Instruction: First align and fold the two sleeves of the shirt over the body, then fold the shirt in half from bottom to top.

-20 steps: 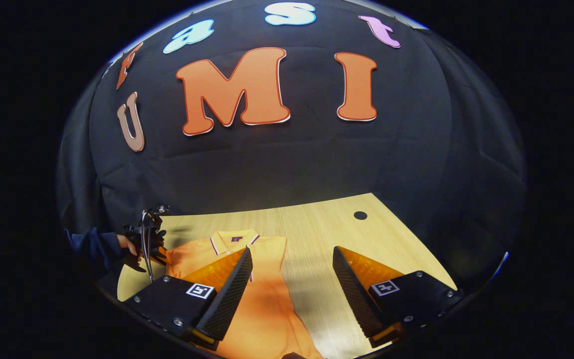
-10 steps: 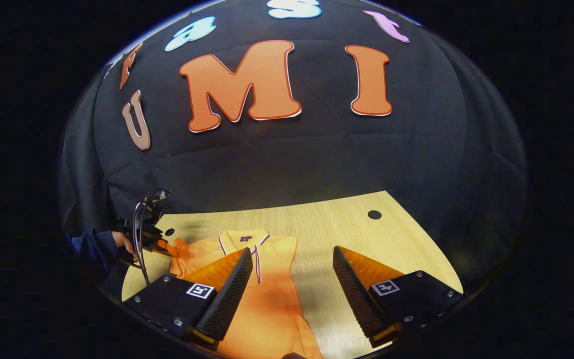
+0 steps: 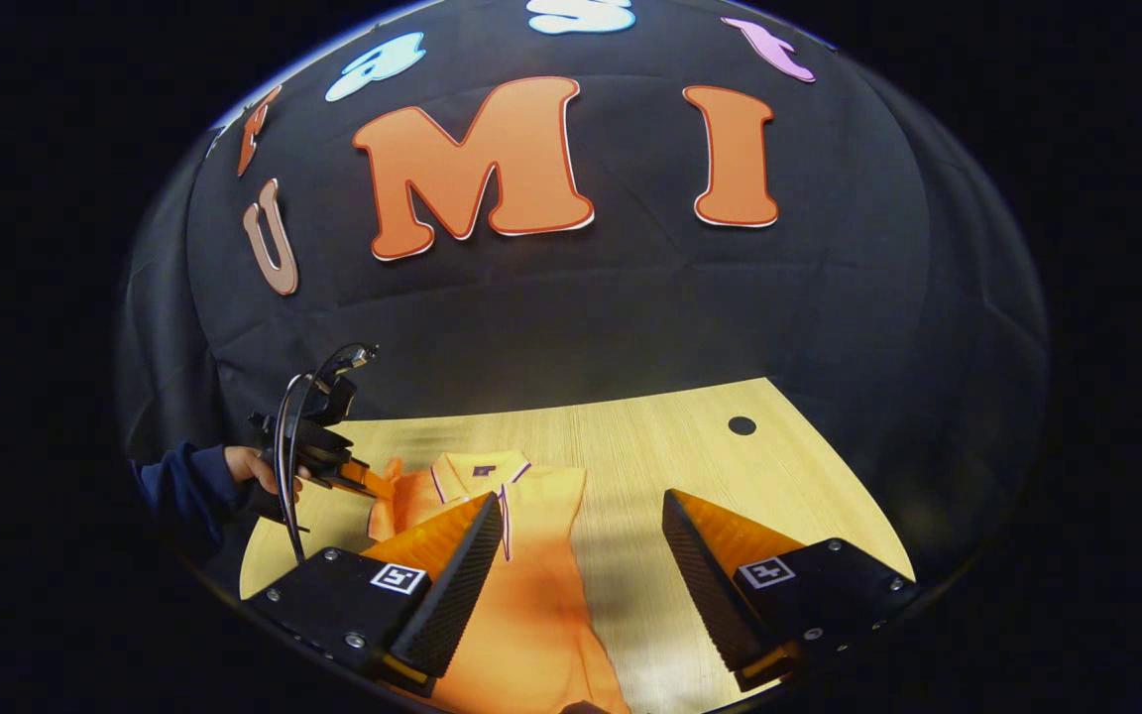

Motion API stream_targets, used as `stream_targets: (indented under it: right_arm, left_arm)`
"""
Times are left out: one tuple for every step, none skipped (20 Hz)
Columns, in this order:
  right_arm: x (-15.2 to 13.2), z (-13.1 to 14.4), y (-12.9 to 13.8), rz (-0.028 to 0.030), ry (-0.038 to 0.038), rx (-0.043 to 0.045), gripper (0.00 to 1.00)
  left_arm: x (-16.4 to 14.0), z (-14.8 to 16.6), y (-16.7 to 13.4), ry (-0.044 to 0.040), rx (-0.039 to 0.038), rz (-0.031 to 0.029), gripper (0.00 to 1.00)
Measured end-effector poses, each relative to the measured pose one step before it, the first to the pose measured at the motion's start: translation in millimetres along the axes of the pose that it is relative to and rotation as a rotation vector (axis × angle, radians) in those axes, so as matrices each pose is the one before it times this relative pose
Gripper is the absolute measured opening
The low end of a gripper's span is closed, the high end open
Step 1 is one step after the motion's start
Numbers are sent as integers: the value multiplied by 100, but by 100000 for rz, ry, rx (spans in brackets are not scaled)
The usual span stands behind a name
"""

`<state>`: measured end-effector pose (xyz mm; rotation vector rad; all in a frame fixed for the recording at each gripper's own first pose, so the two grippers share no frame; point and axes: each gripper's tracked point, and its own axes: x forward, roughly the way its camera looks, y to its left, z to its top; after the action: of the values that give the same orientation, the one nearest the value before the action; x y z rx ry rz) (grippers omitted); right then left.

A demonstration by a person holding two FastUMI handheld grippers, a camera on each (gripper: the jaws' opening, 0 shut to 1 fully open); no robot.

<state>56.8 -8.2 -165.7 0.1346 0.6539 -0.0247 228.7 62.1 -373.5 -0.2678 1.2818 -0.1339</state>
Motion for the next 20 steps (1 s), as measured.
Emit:
stream_targets:
  right_arm:
    - [-12, 64, -297, -92, -232, 121, 99]
    - [-67, 44, -83, 575, 18, 256, 99]
    - [-38, 33, -163, -24, 37, 209, 99]
    - [-111, 96, -114, 557, -332, -87, 99]
    - [-60, 227, -41, 152, -656, -370, 99]
    - [-16, 246, -185, 168, -793, -640, 99]
    - [-47, 232, -18, 214, -743, -678, 99]
    - [-6, 281, -19, 361, -842, -693, 99]
    - [-135, 327, 92, 481, -1087, -673, 99]
    - [-174, 399, -24, 167, -1598, -879, 99]
    - [-172, 417, 135, 385, -1662, -1386, 99]
    - [-87, 332, -20, 100, -1752, -1926, 99]
    - [-255, 346, 97, 258, -1841, -2065, 99]
    - [-289, 465, 115, 508, -1846, -1986, 99]
    - [-378, 446, 162, 637, -2060, -1578, 99]
    - [-249, 374, 215, 859, -2147, -1623, 99]
    - [-315, 300, 80, 438, -1951, -1540, 99]
    - [-376, 177, 129, 350, -2089, -1649, 99]
    - [-442, 195, -14, -413, -2331, -2398, 99]
    - [-168, -70, -350, -1239, -2361, -2192, 99]
  left_arm:
    - [-470, 367, -1728, -1714, -104, -6658, 18]
    - [-283, 302, -1397, -1428, 514, -4491, 30]
    - [-550, 479, -864, -1637, 1115, -2392, 41]
    - [-1004, 776, -414, -2295, 1624, -542, 48]
    - [-813, -97, -85, -2223, 2418, 1099, 50]
    - [-824, 387, 280, -3360, 2834, 1282, 68]
    - [-1057, 232, 105, -3100, 3001, 1946, 72]
    - [-1297, 336, -12, -3766, 2327, 1482, 86]
    - [-1090, 133, -178, -3477, 1599, 1604, 88]
    - [-1291, 208, -173, -3329, 753, 1235, 91]
    - [-1337, 145, -102, -3316, 516, 1594, 94]
    - [-1170, 285, -157, -3523, -47, 1262, 96]
    - [-1407, 243, -95, -3536, 493, 1679, 96]
    - [-1257, 251, -254, -3641, 142, 1086, 97]
    - [-1504, 349, -581, -4053, 262, 148, 97]
    - [-1357, 405, -396, -4223, 102, 677, 97]
    - [-1656, 231, -185, -4324, 874, 920, 98]
    - [-1367, 468, -160, -4681, 948, 2253, 99]
    - [-1267, 17, -120, -3630, 1579, 2974, 98]
    - [-1024, 169, 48, -4662, 1369, 2566, 98]
